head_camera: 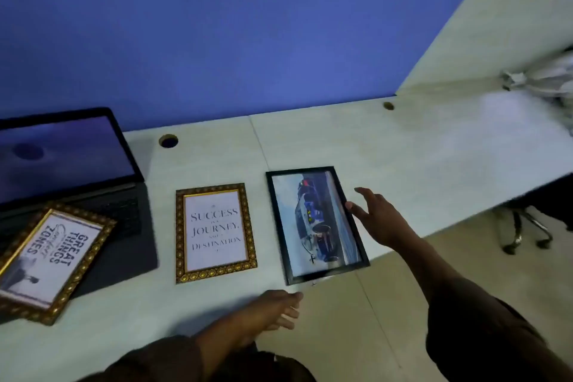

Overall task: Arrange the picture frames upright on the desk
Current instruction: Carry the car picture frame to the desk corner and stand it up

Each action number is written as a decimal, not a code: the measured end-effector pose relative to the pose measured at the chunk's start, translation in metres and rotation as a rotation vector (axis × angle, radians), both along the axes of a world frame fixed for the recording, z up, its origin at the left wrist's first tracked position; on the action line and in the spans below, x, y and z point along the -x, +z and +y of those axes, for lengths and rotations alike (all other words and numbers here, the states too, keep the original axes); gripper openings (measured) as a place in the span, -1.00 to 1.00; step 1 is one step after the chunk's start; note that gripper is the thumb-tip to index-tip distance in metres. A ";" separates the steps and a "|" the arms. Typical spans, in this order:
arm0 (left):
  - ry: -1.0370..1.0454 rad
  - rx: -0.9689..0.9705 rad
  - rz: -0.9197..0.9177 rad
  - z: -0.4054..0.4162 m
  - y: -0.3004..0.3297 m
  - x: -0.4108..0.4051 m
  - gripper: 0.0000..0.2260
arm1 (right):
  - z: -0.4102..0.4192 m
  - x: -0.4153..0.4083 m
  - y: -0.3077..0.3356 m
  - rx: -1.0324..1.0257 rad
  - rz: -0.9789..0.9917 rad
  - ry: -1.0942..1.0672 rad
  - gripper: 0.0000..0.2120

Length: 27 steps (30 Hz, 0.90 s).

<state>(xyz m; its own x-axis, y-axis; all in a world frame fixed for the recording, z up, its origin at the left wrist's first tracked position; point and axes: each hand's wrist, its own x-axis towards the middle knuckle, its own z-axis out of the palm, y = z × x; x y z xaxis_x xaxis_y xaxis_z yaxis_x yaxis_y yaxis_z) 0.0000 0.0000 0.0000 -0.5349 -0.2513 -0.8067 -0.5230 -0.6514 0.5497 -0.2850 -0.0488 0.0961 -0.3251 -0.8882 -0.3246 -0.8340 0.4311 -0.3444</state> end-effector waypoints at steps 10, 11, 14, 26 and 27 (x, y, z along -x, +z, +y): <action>0.349 -0.167 -0.062 -0.023 -0.011 0.041 -0.58 | -0.126 0.009 -0.046 -0.125 -0.040 0.323 -0.27; 0.393 -0.183 -0.072 -0.023 -0.016 0.045 -0.57 | -0.140 0.013 -0.054 -0.141 -0.043 0.357 -0.29; 0.560 -0.242 -0.091 -0.012 -0.019 0.060 -0.55 | -0.172 0.023 -0.081 -0.204 -0.022 0.456 -0.32; 1.146 -0.418 -0.215 0.018 -0.013 0.190 -0.76 | -0.232 0.045 -0.143 -0.241 0.145 0.752 -0.30; 1.170 -0.432 -0.207 0.016 -0.011 0.197 -0.73 | -0.229 0.045 -0.144 -0.221 0.170 0.769 -0.32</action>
<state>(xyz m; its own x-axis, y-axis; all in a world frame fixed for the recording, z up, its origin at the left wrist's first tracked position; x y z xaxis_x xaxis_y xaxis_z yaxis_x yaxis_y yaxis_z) -0.1968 0.0155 -0.0115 -0.0257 -0.1838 -0.9826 0.4357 -0.8867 0.1545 -0.3301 -0.2782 -0.0476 0.2890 -0.8042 -0.5194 -0.9573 -0.2401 -0.1609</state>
